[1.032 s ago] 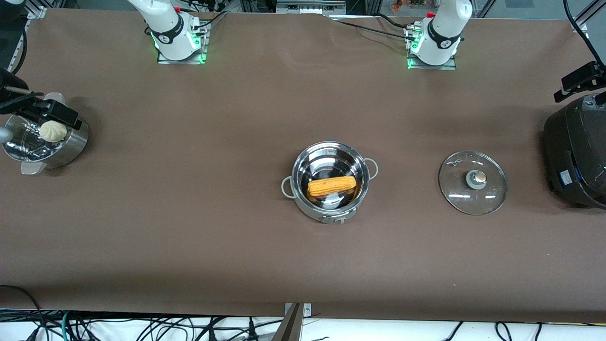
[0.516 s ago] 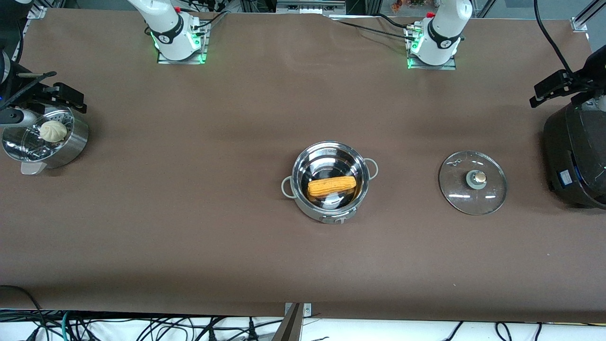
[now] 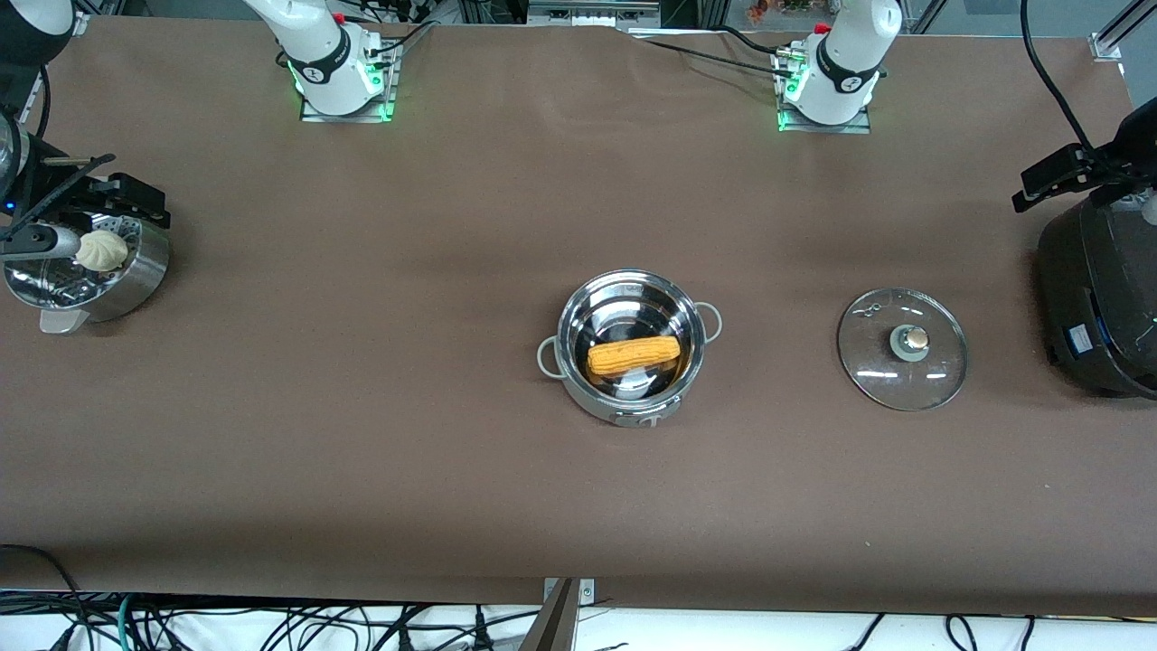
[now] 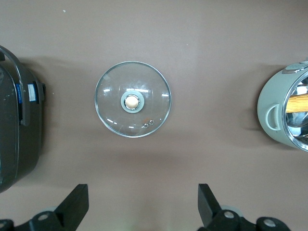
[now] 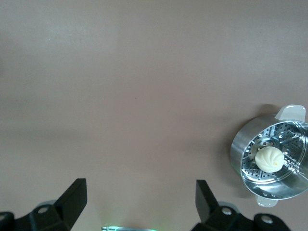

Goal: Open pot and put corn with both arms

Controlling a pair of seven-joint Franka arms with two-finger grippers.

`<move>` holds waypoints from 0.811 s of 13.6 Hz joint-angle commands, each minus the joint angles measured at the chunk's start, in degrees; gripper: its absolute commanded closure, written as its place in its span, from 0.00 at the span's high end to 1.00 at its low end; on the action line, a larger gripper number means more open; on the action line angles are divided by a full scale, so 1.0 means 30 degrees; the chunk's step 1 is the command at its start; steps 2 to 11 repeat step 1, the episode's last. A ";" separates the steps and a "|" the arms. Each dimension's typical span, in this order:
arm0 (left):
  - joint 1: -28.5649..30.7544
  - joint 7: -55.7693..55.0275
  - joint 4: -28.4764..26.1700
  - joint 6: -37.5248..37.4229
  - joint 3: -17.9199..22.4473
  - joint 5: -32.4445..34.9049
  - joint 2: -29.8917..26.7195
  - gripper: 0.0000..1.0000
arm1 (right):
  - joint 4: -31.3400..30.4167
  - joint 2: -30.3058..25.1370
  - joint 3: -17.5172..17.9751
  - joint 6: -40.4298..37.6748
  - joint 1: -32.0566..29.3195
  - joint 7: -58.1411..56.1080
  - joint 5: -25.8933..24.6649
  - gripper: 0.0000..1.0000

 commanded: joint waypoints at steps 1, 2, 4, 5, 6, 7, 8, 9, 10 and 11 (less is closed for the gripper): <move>0.0180 -0.0161 0.0668 -0.0536 0.0011 0.0553 0.0262 1.00 | 0.0589 0.0286 -0.0016 0.0020 -0.0164 -0.0492 -0.0097 1.00; 0.0180 -0.0161 0.0668 -0.0536 0.0011 0.0553 0.0262 1.00 | 0.0589 0.0286 -0.0016 0.0020 -0.0164 -0.0492 -0.0097 1.00; 0.0180 -0.0161 0.0668 -0.0536 0.0011 0.0553 0.0262 1.00 | 0.0589 0.0286 -0.0016 0.0020 -0.0164 -0.0492 -0.0097 1.00; 0.0180 -0.0161 0.0668 -0.0536 0.0011 0.0553 0.0262 1.00 | 0.0589 0.0286 -0.0016 0.0020 -0.0164 -0.0492 -0.0097 1.00; 0.0180 -0.0161 0.0668 -0.0536 0.0011 0.0553 0.0262 1.00 | 0.0589 0.0286 -0.0016 0.0020 -0.0164 -0.0492 -0.0097 1.00; 0.0180 -0.0161 0.0668 -0.0536 0.0011 0.0553 0.0262 1.00 | 0.0589 0.0286 -0.0016 0.0020 -0.0164 -0.0492 -0.0097 1.00; 0.0180 -0.0161 0.0668 -0.0536 0.0011 0.0553 0.0262 1.00 | 0.0589 0.0286 -0.0016 0.0020 -0.0164 -0.0492 -0.0097 1.00; 0.0180 -0.0161 0.0668 -0.0536 0.0011 0.0553 0.0262 1.00 | 0.0589 0.0286 -0.0016 0.0020 -0.0164 -0.0492 -0.0097 1.00; 0.0180 -0.0161 0.0668 -0.0536 0.0011 0.0553 0.0262 1.00 | 0.0589 0.0286 -0.0016 0.0020 -0.0164 -0.0492 -0.0097 1.00; 0.0180 -0.0161 0.0668 -0.0536 0.0011 0.0553 0.0262 1.00 | 0.0589 0.0286 -0.0016 0.0020 -0.0164 -0.0492 -0.0097 1.00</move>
